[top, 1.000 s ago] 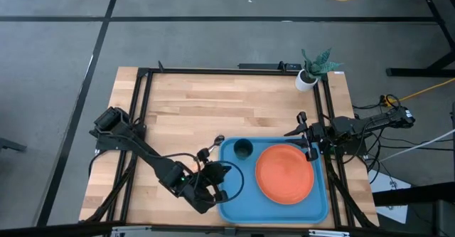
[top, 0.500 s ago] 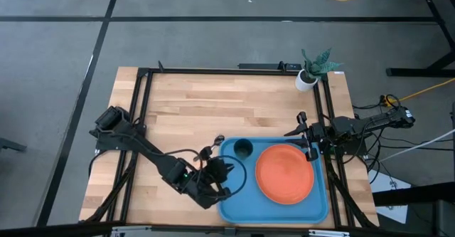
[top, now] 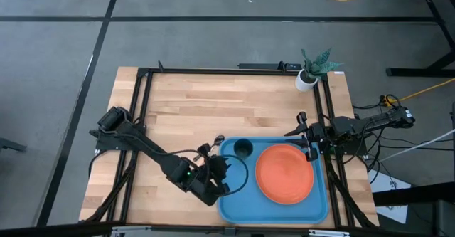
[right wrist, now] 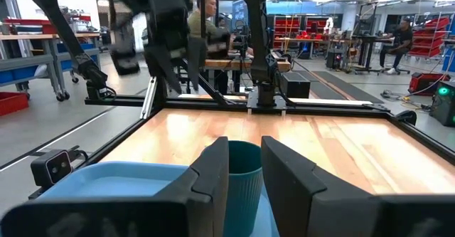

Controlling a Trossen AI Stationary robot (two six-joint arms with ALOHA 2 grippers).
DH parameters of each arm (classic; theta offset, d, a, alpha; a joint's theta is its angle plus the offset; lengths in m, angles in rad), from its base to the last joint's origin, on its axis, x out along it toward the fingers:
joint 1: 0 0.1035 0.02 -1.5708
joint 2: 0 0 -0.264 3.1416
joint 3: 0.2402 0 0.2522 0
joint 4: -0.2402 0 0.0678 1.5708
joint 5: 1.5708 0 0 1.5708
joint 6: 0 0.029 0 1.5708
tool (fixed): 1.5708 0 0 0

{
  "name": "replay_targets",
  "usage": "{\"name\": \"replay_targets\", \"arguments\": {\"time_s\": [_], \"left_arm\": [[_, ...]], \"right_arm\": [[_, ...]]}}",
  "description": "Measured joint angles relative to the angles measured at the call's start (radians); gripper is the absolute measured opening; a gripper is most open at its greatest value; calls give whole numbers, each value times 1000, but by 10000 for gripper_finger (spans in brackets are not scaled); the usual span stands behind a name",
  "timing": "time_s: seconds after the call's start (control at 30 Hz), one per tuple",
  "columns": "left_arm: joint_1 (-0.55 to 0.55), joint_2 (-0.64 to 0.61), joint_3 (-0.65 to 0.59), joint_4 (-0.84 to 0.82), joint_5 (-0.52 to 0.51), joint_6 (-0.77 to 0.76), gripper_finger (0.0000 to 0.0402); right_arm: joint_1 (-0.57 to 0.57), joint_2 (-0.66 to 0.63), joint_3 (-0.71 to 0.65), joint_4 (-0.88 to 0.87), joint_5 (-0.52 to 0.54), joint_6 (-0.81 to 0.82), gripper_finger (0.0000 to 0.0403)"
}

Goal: Pick and place plate/cup/fork/spoon on tray
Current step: Put the black spoon on the blue serving tray to the bottom left of the green cup

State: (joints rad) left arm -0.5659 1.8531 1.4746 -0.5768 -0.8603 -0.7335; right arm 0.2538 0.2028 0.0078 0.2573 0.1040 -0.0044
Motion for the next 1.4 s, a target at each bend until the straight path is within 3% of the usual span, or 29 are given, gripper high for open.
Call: {"name": "replay_targets", "arguments": {"time_s": [0.13,0.27,0.37,0.63,0.9,1.0,1.2,1.4], "left_arm": [[6,48,-1,-132,-6,-194,96],[26,75,-1,-259,107,-394,103],[37,75,-1,-301,192,-450,113],[51,74,-1,-373,235,-495,136],[128,74,-1,-673,351,-760,136],[176,73,-16,-674,429,-744,137],[256,73,-57,-657,550,-564,137],[268,66,-58,-529,476,-372,137]], "right_arm": [[0,0,0,0,0,-1,90],[0,0,0,0,0,-1,90],[0,0,0,0,0,0,90],[0,0,0,0,0,-1,90],[0,0,0,0,0,-1,90],[0,0,0,0,0,0,90],[0,0,0,0,0,0,90],[0,0,0,0,0,0,90]]}}
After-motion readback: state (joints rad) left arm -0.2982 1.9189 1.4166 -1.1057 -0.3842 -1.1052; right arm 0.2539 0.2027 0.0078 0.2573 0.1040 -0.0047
